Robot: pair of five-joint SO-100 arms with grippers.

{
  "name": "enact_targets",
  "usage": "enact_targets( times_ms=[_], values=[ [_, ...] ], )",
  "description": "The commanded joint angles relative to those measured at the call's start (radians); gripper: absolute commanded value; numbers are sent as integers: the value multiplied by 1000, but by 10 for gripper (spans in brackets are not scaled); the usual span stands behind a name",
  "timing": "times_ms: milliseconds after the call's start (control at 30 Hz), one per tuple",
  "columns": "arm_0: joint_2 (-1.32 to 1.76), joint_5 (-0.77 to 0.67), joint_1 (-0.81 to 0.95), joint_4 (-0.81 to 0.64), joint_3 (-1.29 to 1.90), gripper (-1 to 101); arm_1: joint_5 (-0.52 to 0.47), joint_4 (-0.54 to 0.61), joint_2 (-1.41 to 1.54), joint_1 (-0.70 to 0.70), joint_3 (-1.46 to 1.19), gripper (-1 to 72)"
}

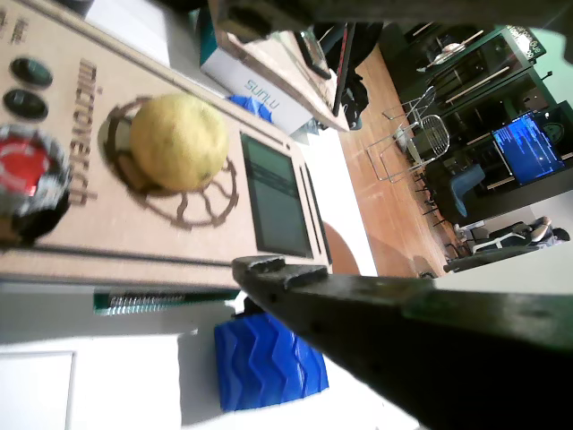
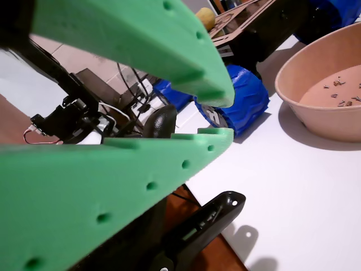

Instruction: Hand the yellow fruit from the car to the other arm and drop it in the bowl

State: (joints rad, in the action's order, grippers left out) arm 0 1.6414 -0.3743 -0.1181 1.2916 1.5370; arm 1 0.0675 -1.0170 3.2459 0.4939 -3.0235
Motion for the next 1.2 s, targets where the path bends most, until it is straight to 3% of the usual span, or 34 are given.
enact_targets(
  times_ms=[0, 700, 1167],
  values=[
    [-29, 11, 15, 3, -83, 320, -12, 21, 6, 9, 6, 0],
    [-307, 2, 98, -256, -98, 330, -12, 21, 6, 9, 6, 0],
    [-373, -2, 97, -333, -98, 345, -12, 21, 6, 9, 6, 0]
  ],
)
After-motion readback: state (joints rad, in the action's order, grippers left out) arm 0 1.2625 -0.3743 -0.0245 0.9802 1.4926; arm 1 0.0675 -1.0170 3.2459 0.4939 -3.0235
